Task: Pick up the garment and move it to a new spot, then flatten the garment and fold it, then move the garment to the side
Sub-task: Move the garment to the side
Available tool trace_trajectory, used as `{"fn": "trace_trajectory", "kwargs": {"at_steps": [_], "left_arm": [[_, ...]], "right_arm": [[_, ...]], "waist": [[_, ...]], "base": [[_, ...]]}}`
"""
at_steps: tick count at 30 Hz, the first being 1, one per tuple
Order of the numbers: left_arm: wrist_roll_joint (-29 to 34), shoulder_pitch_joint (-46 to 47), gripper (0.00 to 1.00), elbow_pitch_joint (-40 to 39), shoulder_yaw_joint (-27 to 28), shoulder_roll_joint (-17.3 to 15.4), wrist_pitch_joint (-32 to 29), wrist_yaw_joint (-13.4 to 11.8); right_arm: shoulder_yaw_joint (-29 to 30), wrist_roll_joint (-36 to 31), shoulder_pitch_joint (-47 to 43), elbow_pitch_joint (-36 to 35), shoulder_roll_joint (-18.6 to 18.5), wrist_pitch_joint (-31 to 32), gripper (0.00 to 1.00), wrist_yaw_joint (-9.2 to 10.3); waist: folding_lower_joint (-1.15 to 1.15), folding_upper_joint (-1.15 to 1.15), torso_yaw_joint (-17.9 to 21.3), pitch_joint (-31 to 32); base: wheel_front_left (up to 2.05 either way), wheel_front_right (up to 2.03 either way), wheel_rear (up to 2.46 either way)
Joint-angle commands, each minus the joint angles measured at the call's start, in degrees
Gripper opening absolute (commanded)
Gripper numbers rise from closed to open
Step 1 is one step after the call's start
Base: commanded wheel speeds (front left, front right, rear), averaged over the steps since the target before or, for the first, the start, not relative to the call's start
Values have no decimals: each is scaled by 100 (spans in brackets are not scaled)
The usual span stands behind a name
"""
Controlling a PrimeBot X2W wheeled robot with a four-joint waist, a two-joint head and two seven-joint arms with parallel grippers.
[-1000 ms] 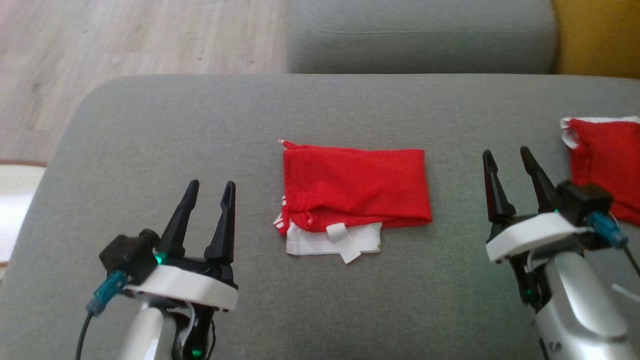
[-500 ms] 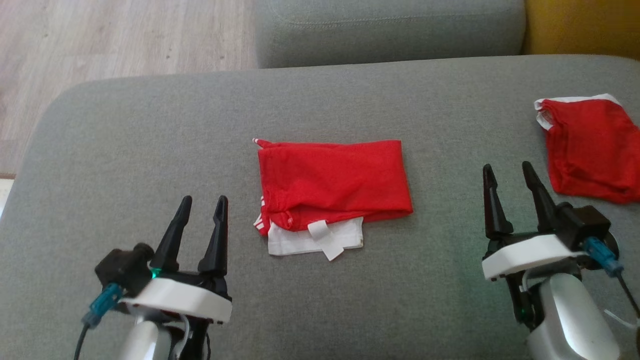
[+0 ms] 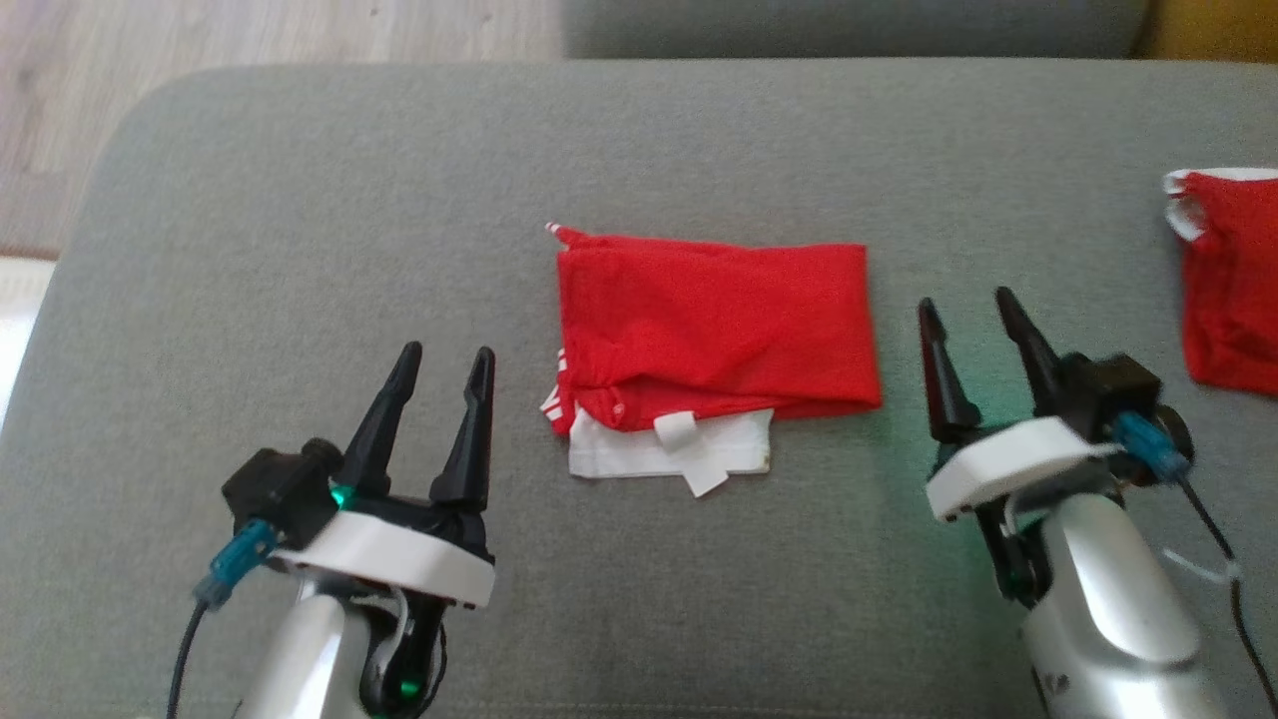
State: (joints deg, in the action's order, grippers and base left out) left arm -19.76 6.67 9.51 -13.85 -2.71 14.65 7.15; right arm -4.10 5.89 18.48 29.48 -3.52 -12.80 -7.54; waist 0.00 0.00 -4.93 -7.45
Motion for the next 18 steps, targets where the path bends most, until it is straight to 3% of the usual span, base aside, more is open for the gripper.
{"fn": "trace_trajectory", "kwargs": {"at_steps": [1,18], "left_arm": [[3,273,100,-150,136,-17,35,34],[-39,461,100,-82,-58,-17,35,34]], "right_arm": [[-199,-22,299,4,57,58,100,5],[-552,961,1222,2076,64,635,100,5]], "waist": [[0,0,-141,-142],[0,0,-575,-373]], "base": [[0,0,0],[0,0,0]]}}
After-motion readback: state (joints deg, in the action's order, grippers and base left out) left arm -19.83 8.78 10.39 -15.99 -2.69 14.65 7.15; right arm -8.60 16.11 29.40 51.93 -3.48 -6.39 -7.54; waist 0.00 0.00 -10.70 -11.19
